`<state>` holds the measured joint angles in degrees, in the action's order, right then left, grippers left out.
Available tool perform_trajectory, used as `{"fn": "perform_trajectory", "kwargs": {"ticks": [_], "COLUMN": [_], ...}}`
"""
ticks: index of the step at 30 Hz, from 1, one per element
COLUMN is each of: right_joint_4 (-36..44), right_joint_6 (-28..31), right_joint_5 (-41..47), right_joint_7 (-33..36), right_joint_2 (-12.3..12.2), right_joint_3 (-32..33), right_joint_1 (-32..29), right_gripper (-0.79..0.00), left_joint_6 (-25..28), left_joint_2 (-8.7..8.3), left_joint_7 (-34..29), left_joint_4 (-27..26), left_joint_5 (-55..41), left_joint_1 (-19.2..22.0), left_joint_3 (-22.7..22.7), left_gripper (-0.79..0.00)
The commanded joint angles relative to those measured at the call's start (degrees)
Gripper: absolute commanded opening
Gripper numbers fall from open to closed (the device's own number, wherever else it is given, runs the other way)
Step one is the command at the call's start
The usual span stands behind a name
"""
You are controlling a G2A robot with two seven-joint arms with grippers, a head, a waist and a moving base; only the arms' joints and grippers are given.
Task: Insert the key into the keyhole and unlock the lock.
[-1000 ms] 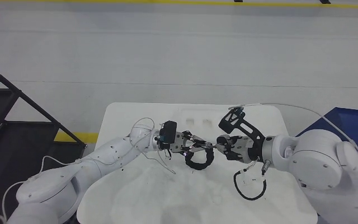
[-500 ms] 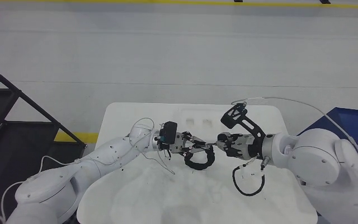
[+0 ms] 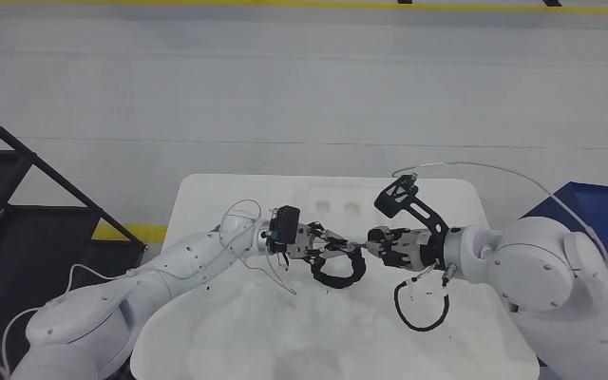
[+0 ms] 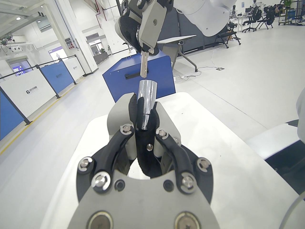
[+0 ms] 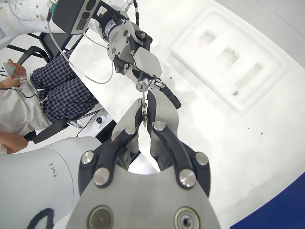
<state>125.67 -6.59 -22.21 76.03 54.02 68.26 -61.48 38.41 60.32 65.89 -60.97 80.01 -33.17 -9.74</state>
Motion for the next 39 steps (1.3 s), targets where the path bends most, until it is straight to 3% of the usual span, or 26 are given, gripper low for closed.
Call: {"fn": "perform_trajectory", "kwargs": {"ticks": [1,39], "right_joint_4": [-0.06,-1.81], "right_joint_6": [-0.05,-0.66], "right_joint_5": [0.20,1.86], "right_joint_7": [0.33,-0.83], "right_joint_2": [-0.04,-0.41], "right_joint_3": [-0.17,-2.54], "right_joint_1": [0.03,1.32], "right_gripper": [-0.785,-0.785], "left_joint_6": [-0.38,-1.73], "left_joint_2": [0.01,0.38], "left_joint_7": [0.38,1.73], "left_joint_4": [0.17,0.88], "left_joint_5": [0.61,2.87], "left_joint_1": [0.14,0.61], "left_joint_3": [0.00,0.00], "left_gripper": [-0.785,-0.785]}}
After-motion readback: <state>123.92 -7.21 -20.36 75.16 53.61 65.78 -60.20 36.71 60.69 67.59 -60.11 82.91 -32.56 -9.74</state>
